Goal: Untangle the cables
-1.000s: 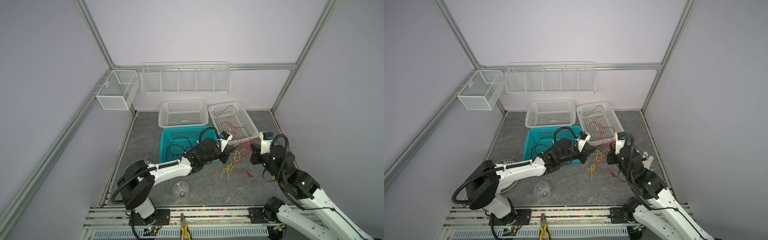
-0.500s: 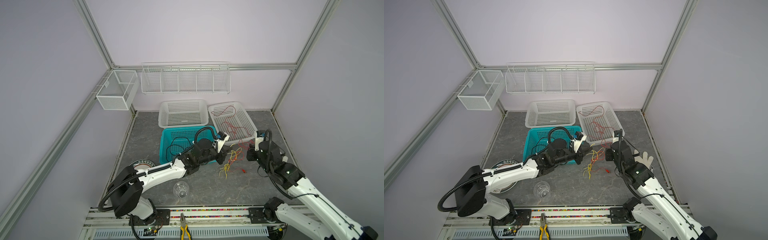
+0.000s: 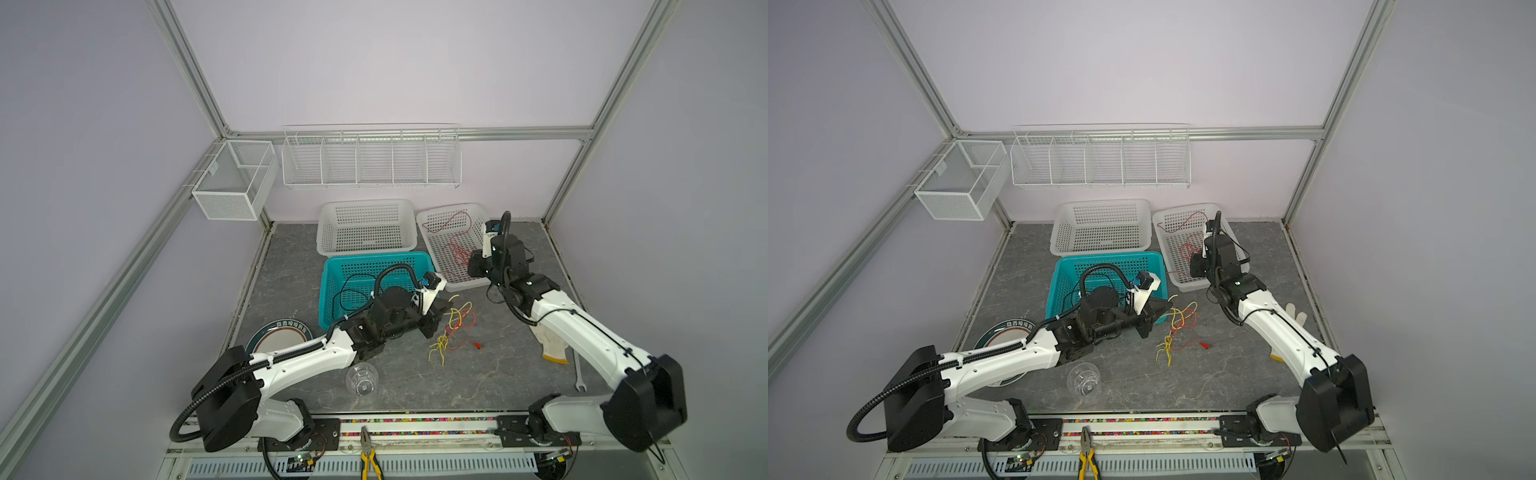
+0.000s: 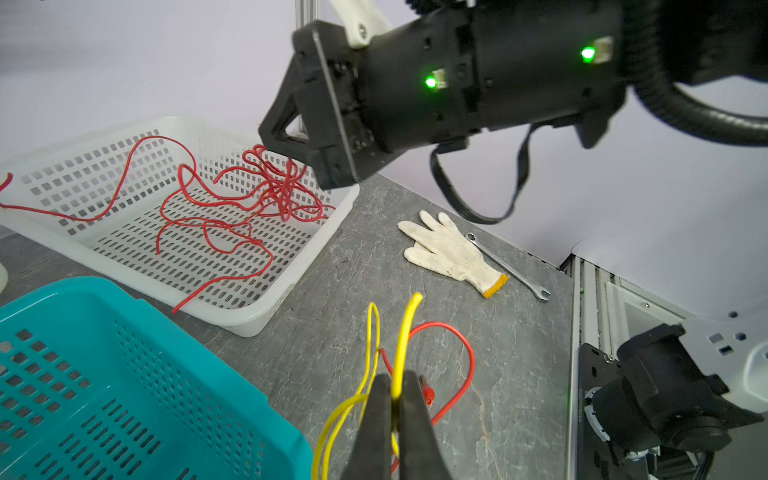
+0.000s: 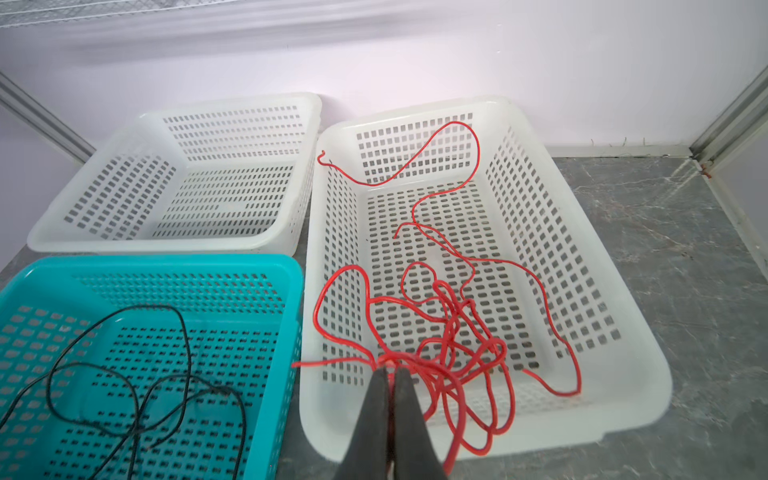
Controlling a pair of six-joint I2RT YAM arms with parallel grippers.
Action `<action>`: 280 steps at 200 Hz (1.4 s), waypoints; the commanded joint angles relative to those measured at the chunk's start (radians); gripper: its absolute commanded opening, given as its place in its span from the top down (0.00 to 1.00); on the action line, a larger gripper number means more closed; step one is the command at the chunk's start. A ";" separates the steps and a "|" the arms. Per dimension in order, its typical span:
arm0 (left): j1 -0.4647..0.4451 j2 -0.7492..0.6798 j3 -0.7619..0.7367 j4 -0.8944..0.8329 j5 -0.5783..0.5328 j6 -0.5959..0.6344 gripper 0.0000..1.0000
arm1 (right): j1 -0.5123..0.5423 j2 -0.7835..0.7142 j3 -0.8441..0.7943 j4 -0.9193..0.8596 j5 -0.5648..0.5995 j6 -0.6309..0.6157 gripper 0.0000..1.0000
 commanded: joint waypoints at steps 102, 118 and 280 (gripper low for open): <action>-0.006 -0.035 0.020 -0.045 -0.129 0.004 1.00 | -0.105 0.349 0.147 0.043 -0.173 0.045 0.81; -0.006 -0.042 0.021 -0.046 -0.146 0.002 1.00 | -0.106 0.329 0.148 0.025 -0.192 0.024 0.73; -0.009 0.043 0.237 -0.200 -0.312 -0.076 1.00 | -0.063 -0.448 -0.316 -0.215 -0.307 0.006 0.42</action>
